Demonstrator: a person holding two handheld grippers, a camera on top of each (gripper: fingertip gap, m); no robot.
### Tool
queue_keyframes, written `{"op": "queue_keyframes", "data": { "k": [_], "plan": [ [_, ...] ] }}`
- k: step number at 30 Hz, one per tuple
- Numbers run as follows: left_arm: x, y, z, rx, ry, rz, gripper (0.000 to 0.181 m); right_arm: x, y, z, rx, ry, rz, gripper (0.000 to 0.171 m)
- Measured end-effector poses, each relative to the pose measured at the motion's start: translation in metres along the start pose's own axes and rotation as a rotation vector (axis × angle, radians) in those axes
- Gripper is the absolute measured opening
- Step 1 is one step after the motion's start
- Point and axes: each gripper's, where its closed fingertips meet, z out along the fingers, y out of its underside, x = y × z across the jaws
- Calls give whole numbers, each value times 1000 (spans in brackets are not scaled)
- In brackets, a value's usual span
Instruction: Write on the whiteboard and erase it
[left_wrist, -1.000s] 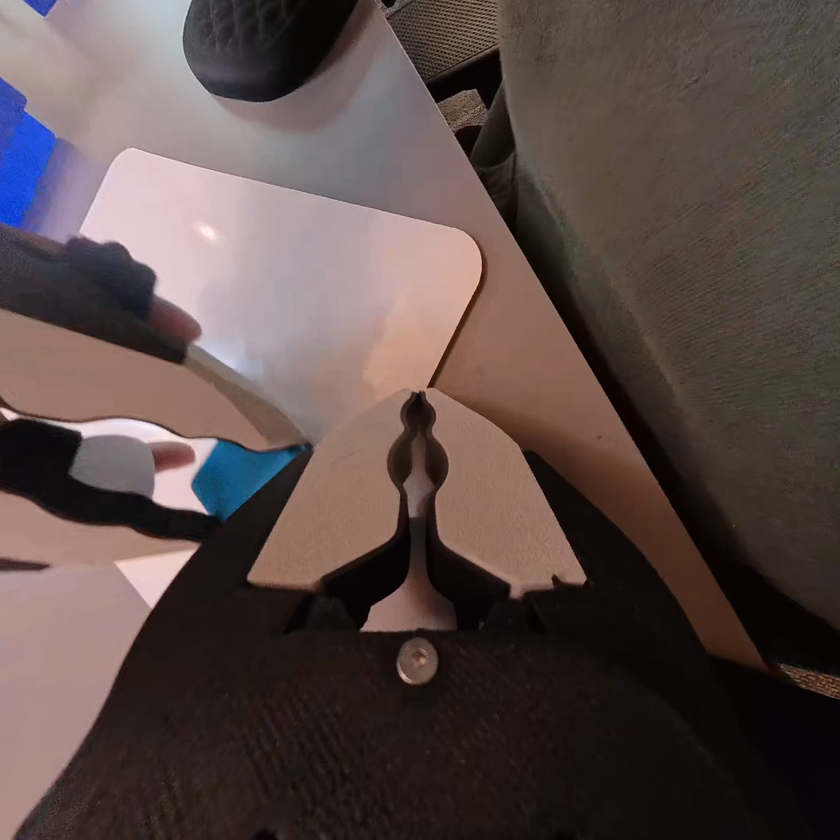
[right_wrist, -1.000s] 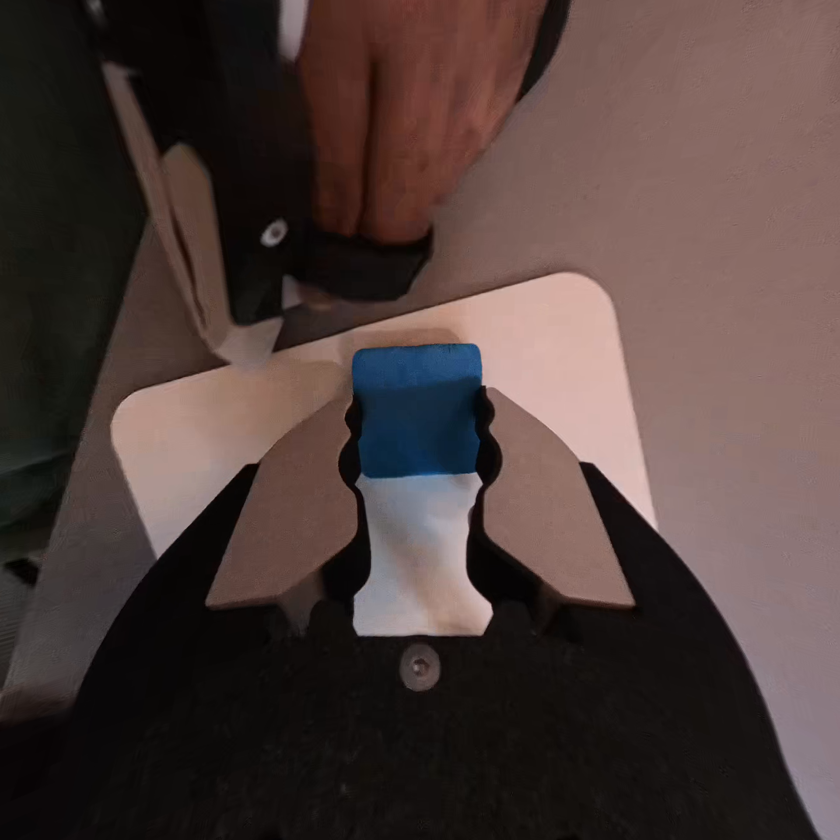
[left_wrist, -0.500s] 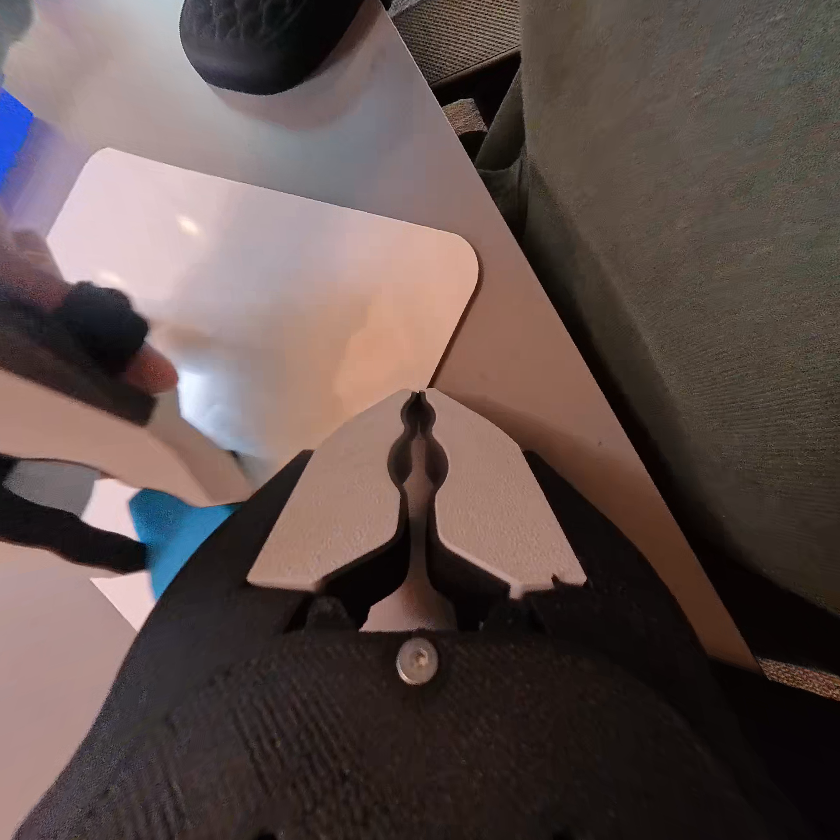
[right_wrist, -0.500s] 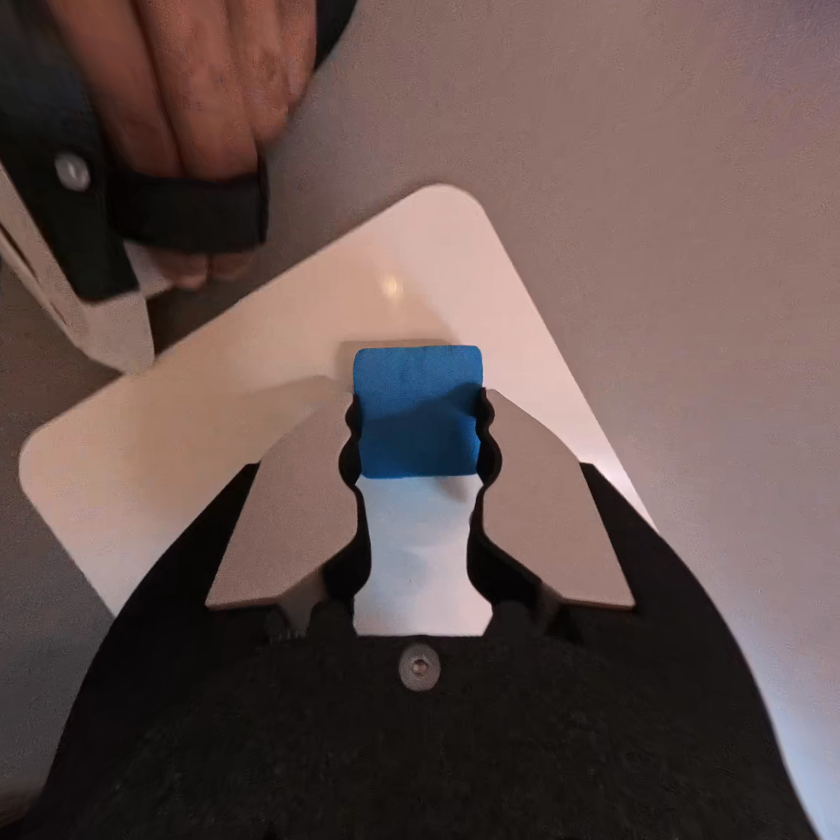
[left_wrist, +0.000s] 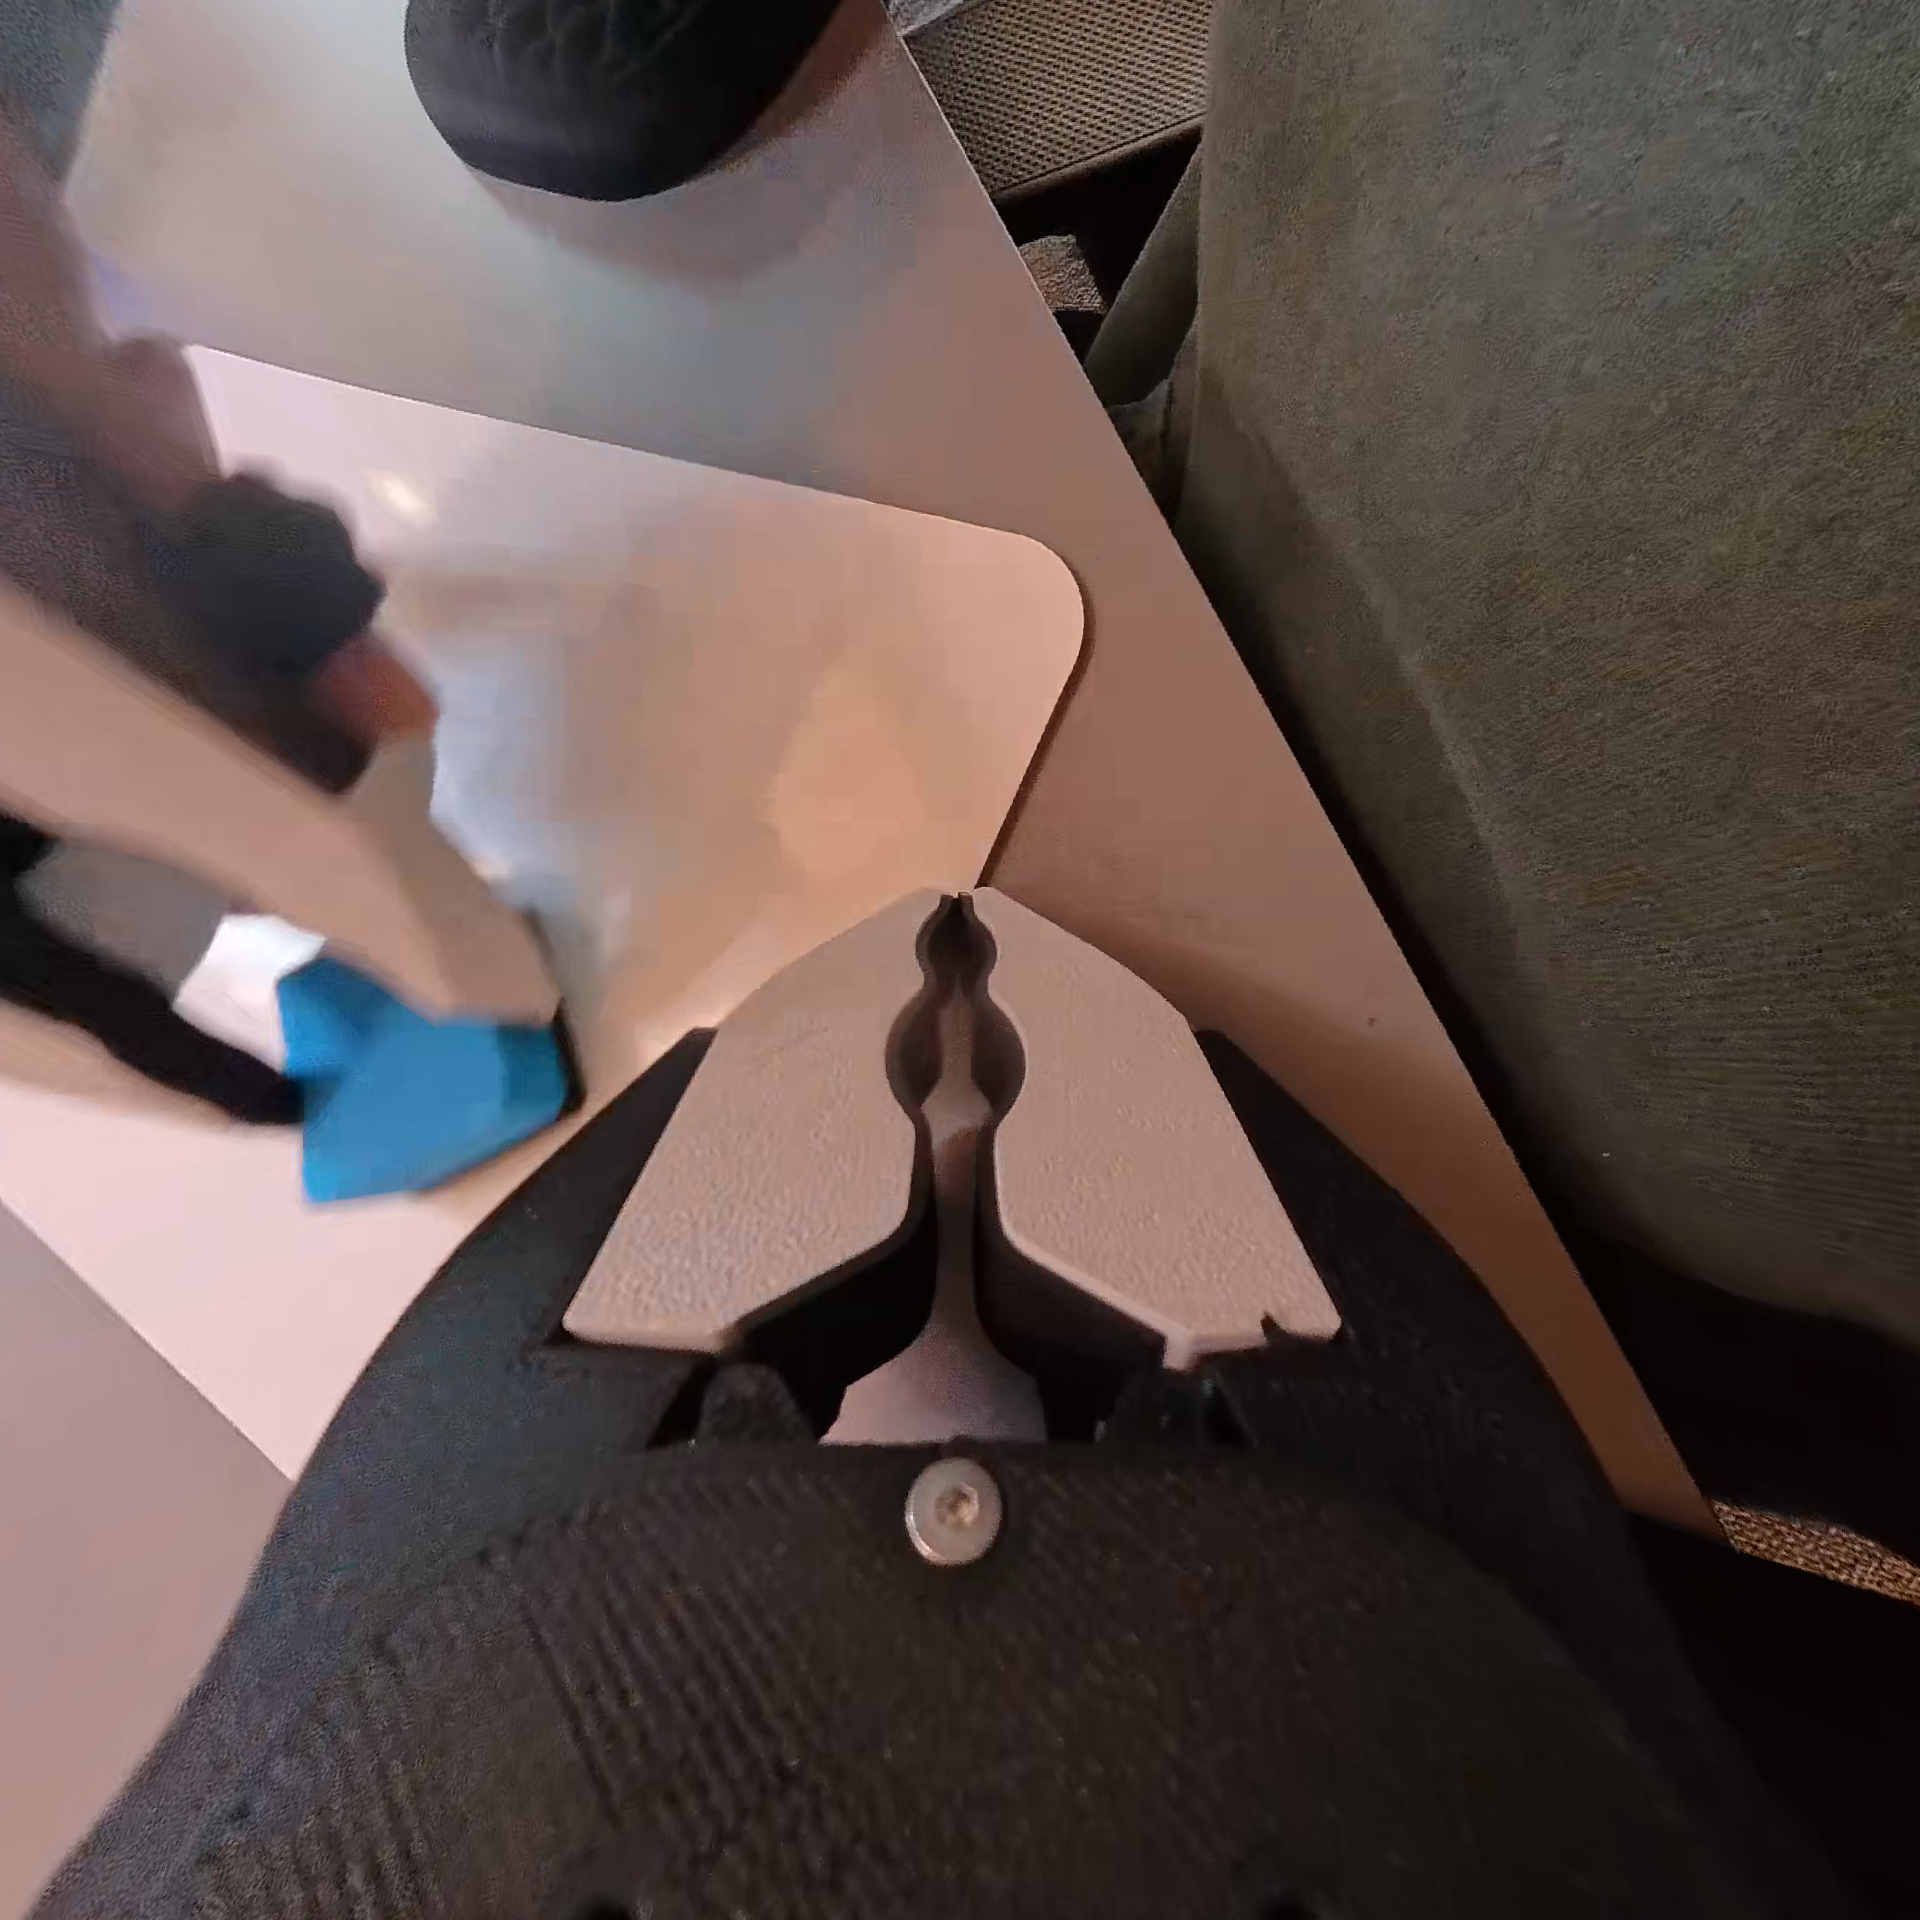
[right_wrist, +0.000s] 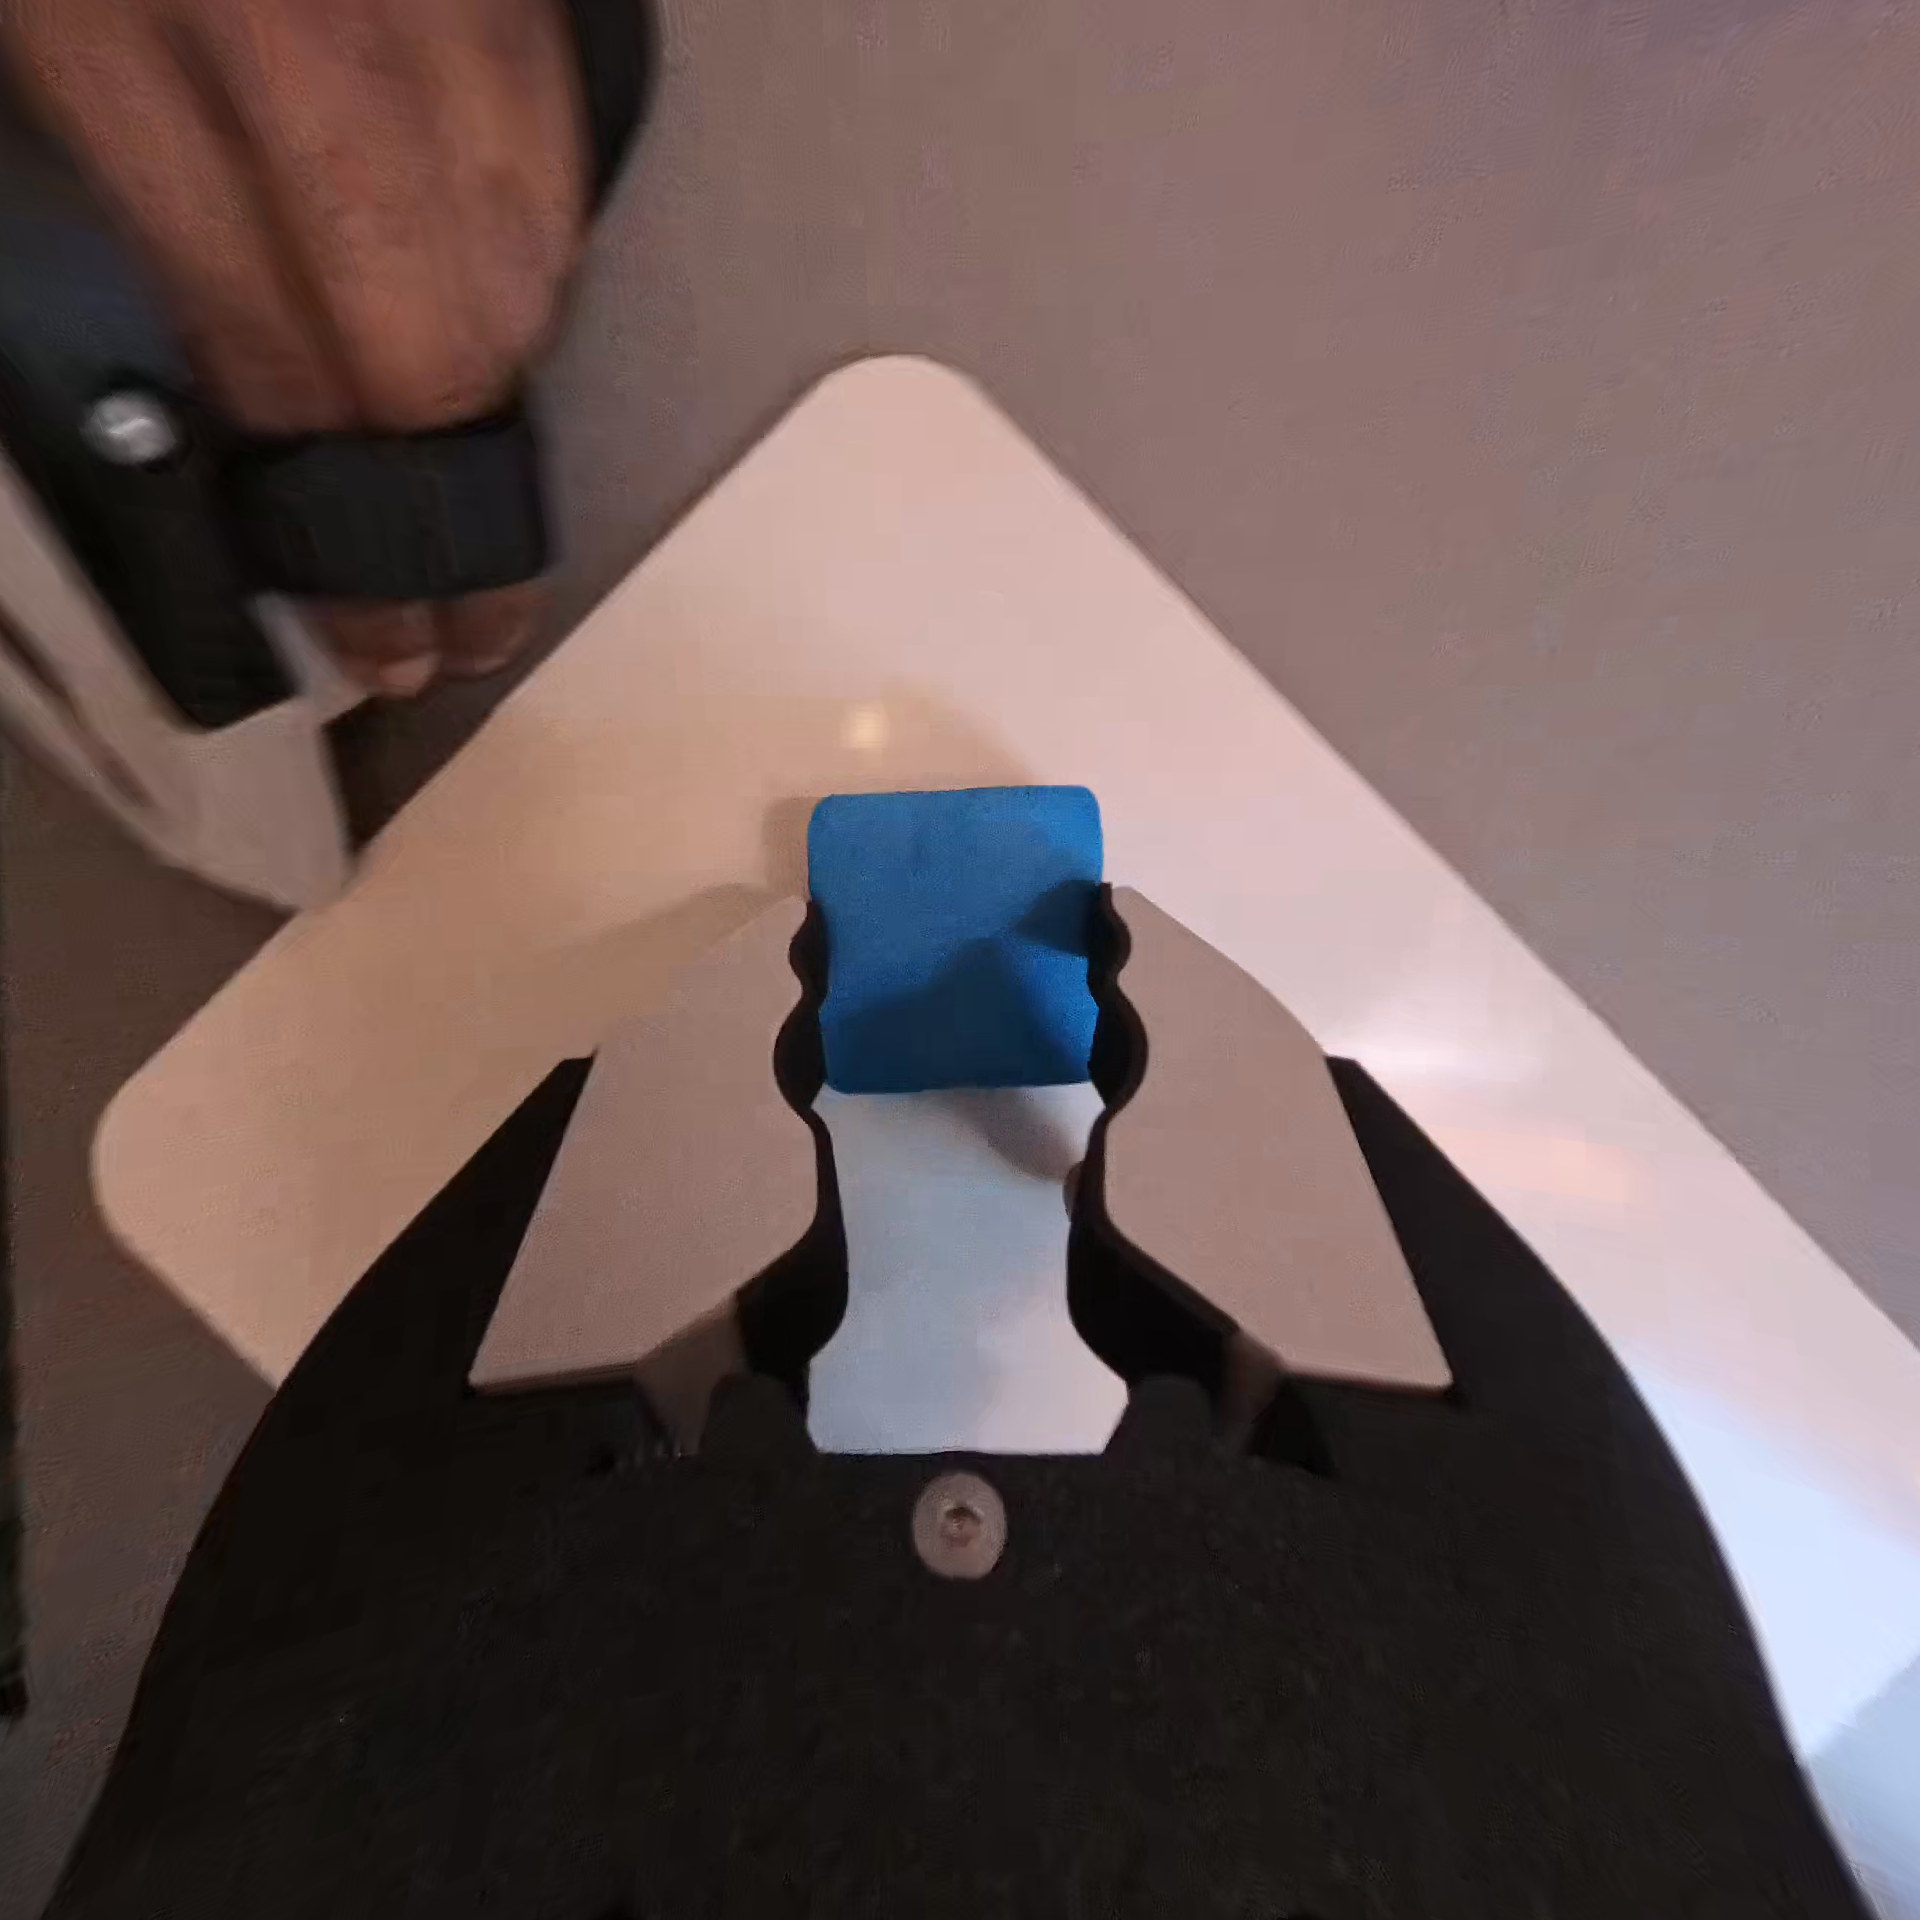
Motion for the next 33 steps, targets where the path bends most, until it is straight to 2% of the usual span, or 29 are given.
{"op": "queue_keyframes", "data": {
  "k": [2, 6, 7, 9, 11, 13, 15, 17, 19, 22, 24, 27, 29, 30, 33],
  "plan": [
    [-1, 0, 0, -2, -7, -1, 0, -4, 25, -16, -21, -3, 2, 49],
    [-1, 1, 0, -4, -14, 5, 1, 125, 121, -75, -75, 267, 434, 49],
    [-1, 1, 0, -5, -15, 6, 1, 151, 133, -83, -43, 327, 518, 49],
    [-1, 1, 0, -3, -8, -3, 1, 172, 128, -80, 29, 382, 585, 49],
    [1, 0, 0, 5, 16, -6, 0, 152, 99, -62, 52, 370, 479, 49],
    [1, 0, 0, 6, 23, -15, 1, 101, 69, -43, 44, 251, 377, 49],
    [1, 0, 0, 6, 25, -23, 1, 76, 66, -41, -31, 258, 255, 49],
    [-2, 1, 0, 0, 9, -31, 0, 98, 87, -54, -68, 271, 378, 49],
    [-2, 1, 0, 1, 11, -33, 1, 147, 115, -71, -94, 365, 508, 49],
    [-2, 1, 0, -2, 4, -26, 0, 177, 119, -73, -68, 401, 598, 49],
    [-2, 1, -1, -1, 5, -33, 0, 154, 102, -62, -90, 358, 519, 49],
    [-3, 2, -1, 0, 11, -39, 0, 83, 77, -47, -112, 234, 344, 49],
    [-6, 3, -1, -7, -6, -52, 0, 61, 84, -52, -111, 200, 298, 49],
    [-10, 5, -1, -18, -30, -63, 0, 67, 97, -61, -106, 210, 351, 49],
    [-13, 6, -2, -19, -28, -85, 0, 119, 146, -91, -73, 388, 575, 50]
  ]
}}
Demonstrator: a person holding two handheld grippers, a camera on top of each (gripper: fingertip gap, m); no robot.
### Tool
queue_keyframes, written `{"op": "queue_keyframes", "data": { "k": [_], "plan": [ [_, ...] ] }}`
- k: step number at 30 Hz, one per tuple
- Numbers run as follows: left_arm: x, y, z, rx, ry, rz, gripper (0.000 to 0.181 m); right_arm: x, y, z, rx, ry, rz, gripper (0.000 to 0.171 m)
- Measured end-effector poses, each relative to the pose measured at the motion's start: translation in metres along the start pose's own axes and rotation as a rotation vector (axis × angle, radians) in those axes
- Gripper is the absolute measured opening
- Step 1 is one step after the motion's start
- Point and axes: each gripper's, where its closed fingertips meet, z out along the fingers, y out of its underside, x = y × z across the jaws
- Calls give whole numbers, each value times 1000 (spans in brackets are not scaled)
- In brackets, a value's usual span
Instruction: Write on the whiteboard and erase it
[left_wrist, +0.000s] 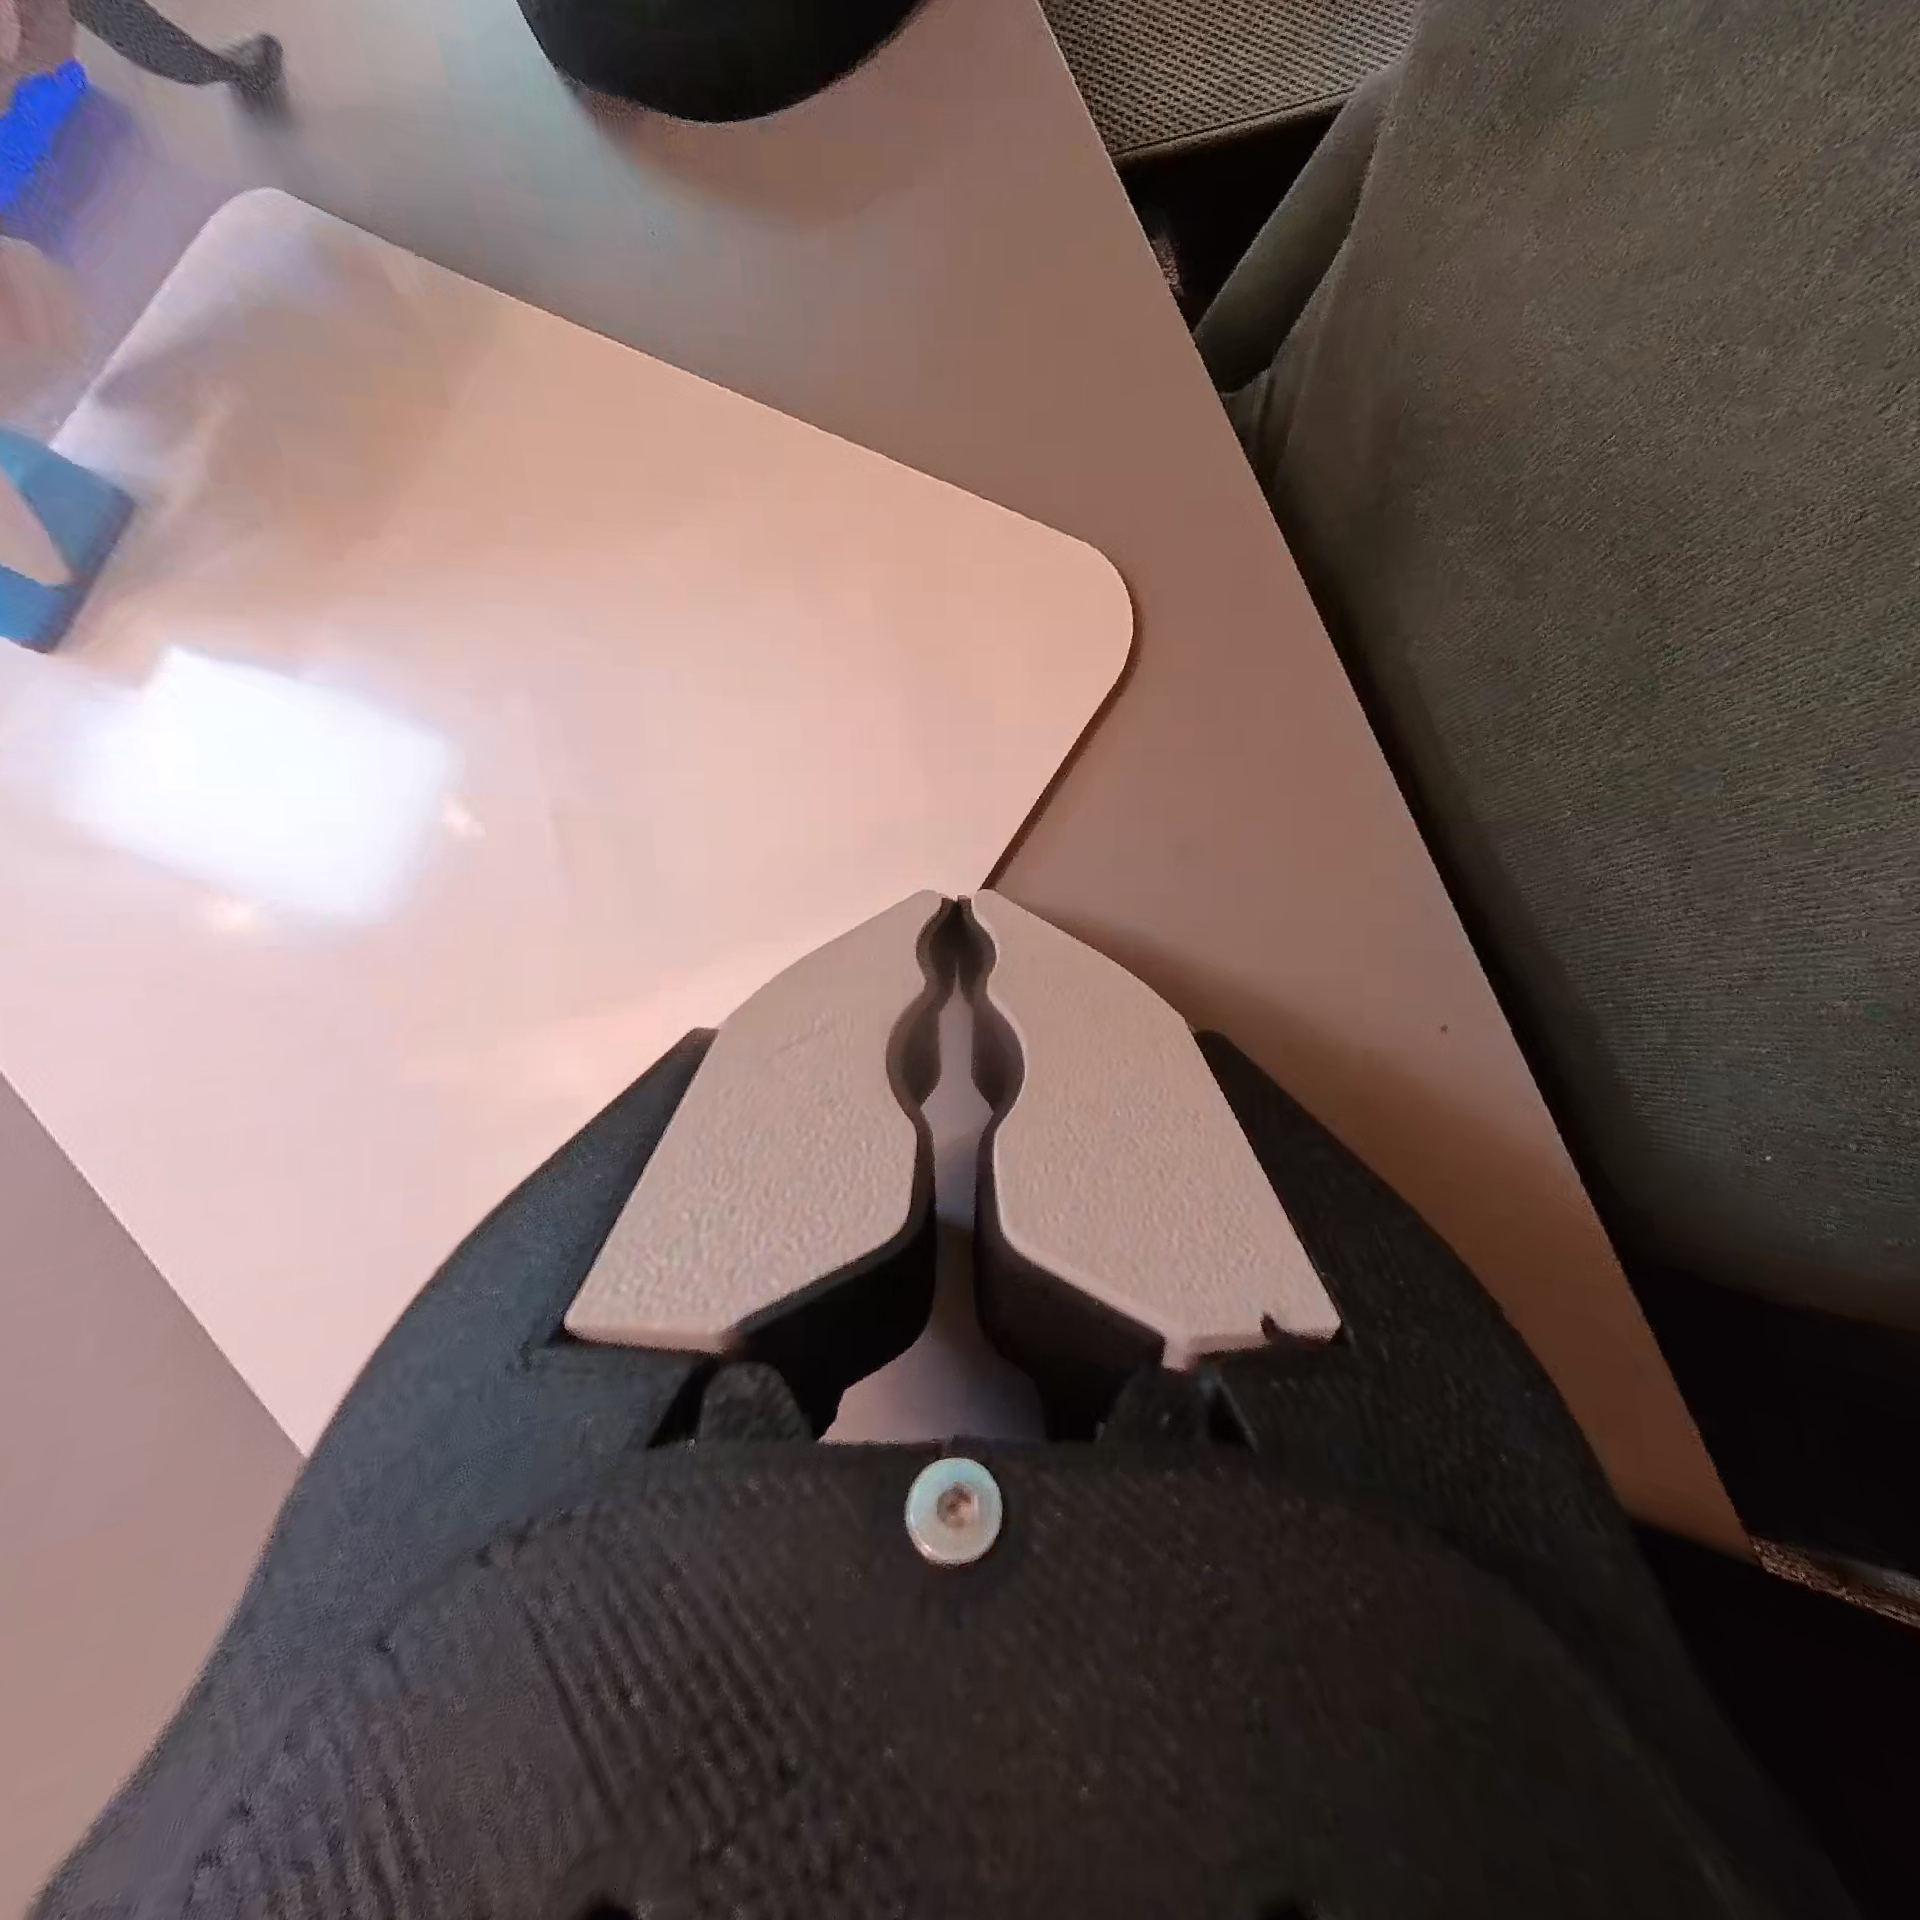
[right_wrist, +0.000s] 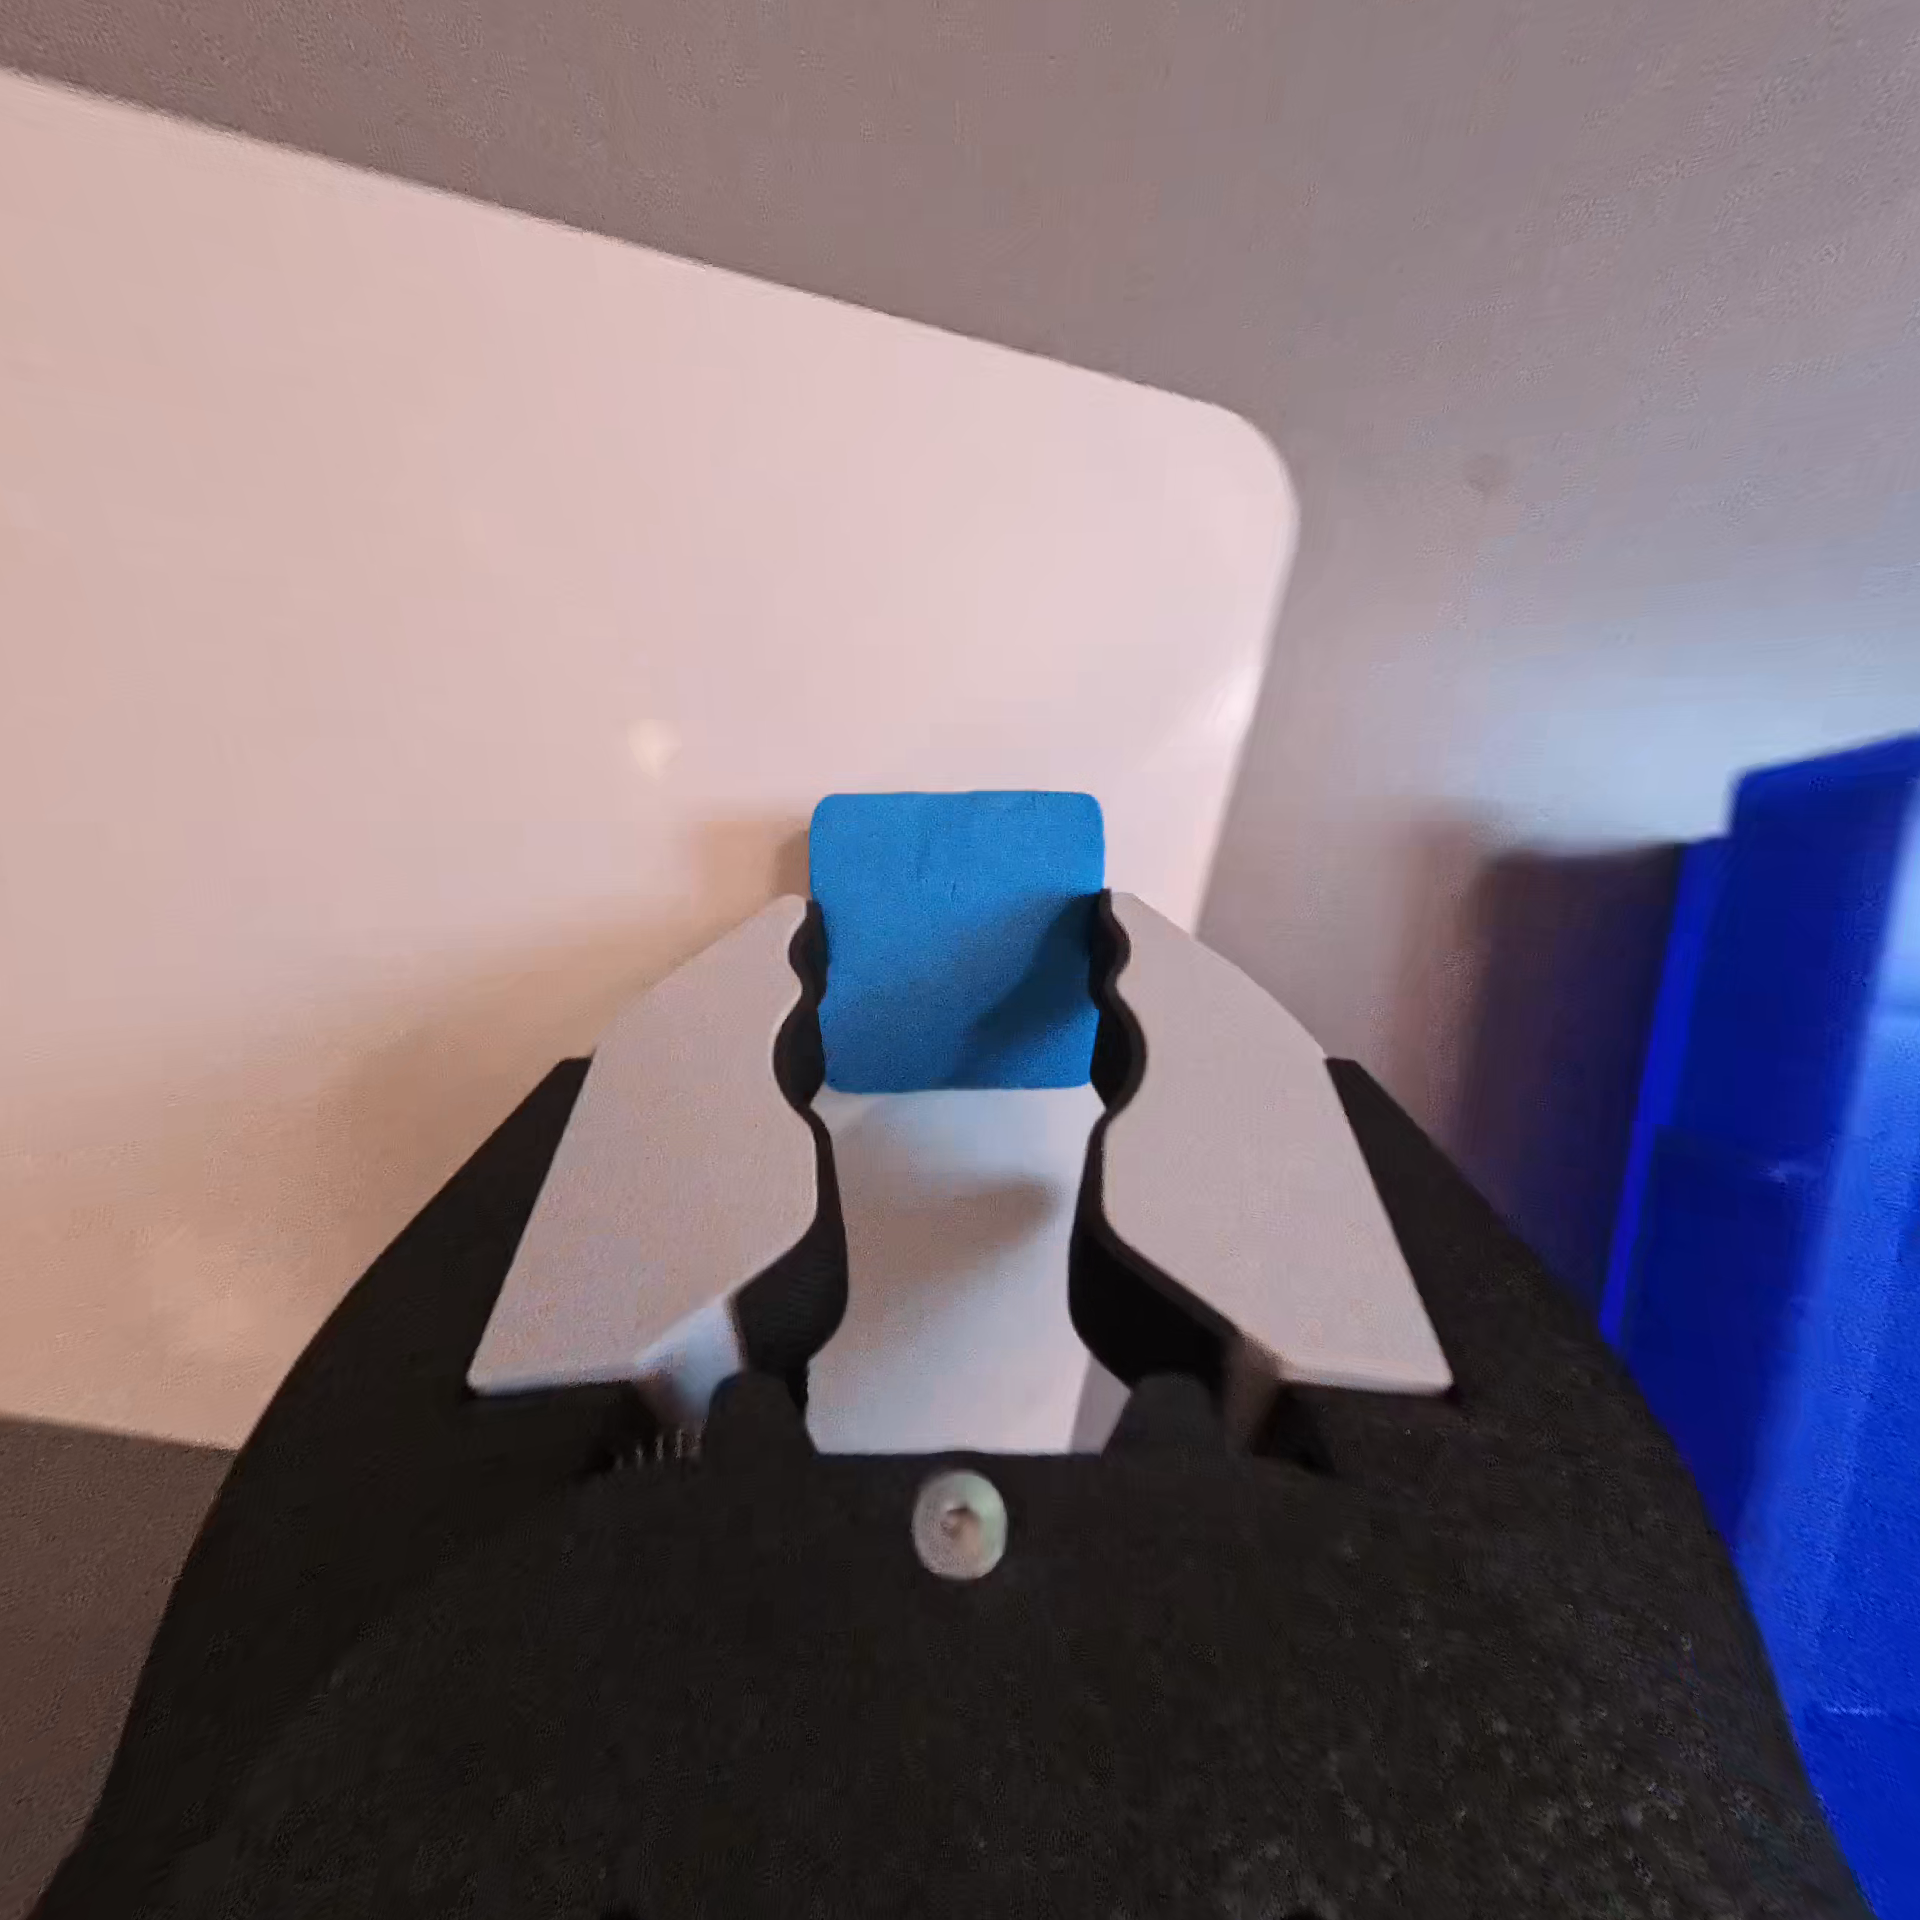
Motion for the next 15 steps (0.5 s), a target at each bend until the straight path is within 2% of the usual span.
{"op": "queue_keyframes", "data": {
  "k": [1, 3, 8, 10, 12, 15],
  "plan": [
    [0, 0, 0, -1, -2, 2, 0, 13, 0, 1, 28, 27, 52, 50],
    [0, 0, 0, -1, 2, -6, 0, 8, -1, 1, 31, 66, 53, 50],
    [0, 0, 0, 4, 25, -38, 0, -130, 12, -15, -14, -144, -257, 49],
    [0, 0, 0, 7, 41, -59, 0, -147, 30, -25, -35, -176, -319, 49],
    [0, -1, 0, 10, 60, -80, 0, -113, 43, -30, -54, -145, -234, 49],
    [-1, -1, 1, 5, 39, -60, 0, -27, 44, -26, -53, -28, -35, 50]
  ]
}}
